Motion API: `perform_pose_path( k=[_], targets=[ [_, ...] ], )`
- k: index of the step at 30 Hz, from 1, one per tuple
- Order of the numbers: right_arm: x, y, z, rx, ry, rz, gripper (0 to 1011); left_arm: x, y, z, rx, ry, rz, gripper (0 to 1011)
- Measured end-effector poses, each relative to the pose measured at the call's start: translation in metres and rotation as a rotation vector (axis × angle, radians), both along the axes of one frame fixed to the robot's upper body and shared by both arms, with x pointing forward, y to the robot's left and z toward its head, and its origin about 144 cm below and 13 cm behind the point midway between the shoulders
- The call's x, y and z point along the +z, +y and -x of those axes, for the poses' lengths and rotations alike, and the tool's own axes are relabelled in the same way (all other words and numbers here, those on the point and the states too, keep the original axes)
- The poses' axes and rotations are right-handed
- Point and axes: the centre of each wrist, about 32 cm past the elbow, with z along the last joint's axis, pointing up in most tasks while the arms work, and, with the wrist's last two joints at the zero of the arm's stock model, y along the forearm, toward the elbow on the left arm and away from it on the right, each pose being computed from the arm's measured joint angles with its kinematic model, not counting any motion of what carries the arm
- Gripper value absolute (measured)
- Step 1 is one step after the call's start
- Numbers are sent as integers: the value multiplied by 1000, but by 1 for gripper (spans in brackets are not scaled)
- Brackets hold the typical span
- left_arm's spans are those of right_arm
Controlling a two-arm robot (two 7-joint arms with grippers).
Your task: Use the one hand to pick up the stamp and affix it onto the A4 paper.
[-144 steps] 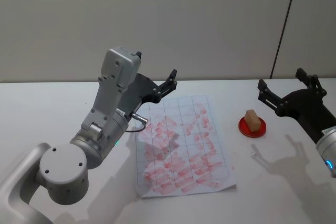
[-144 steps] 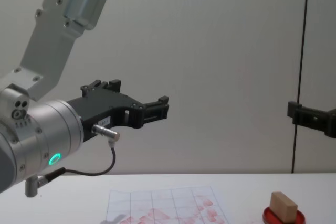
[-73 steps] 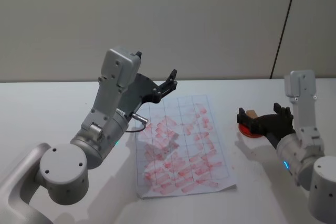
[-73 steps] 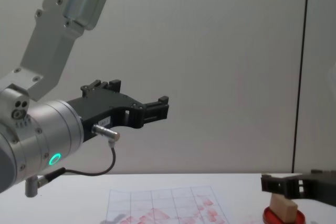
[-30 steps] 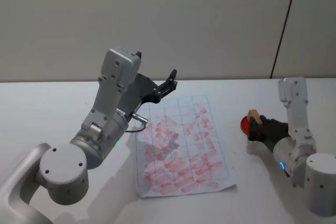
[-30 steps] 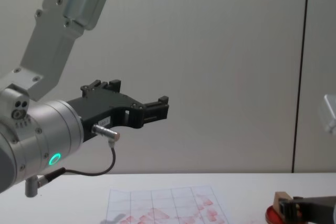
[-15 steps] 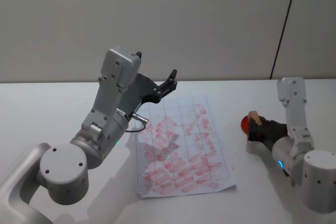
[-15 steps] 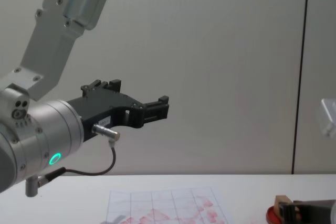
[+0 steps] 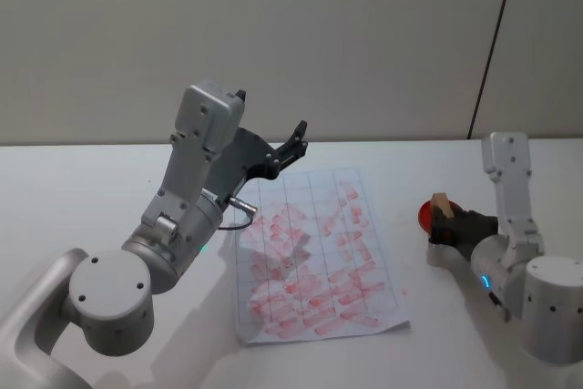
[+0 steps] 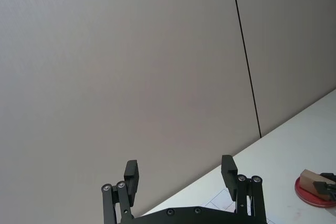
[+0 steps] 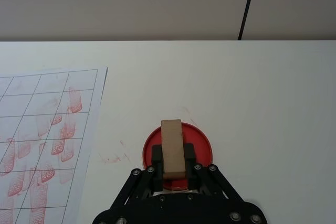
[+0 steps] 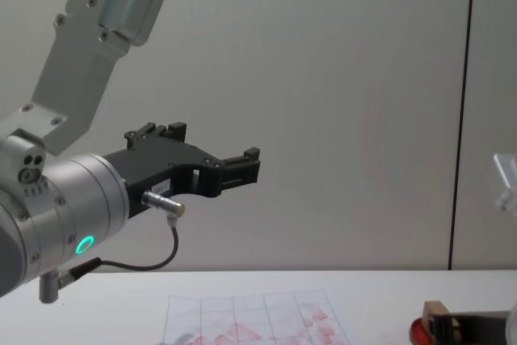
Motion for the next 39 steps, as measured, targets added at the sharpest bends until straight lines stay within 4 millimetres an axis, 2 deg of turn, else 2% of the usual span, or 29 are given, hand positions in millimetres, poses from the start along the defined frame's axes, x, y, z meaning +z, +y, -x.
perform_pose_path(
  k=[5,18,25,34,39],
  targets=[
    [5,1,2,5,-12,-3,223,0,0,0,0,0,0,1001],
    [54,14,13,59,-165,-15,223,0,0,0,0,0,0,1001],
    [70,23,20,95,-202,-18,223,0,0,0,0,0,0,1001],
    [73,37,24,134,-166,-11,223,0,0,0,0,0,0,1001],
    [66,49,25,159,-109,3,223,0,0,0,0,0,0,1001]
  ],
)
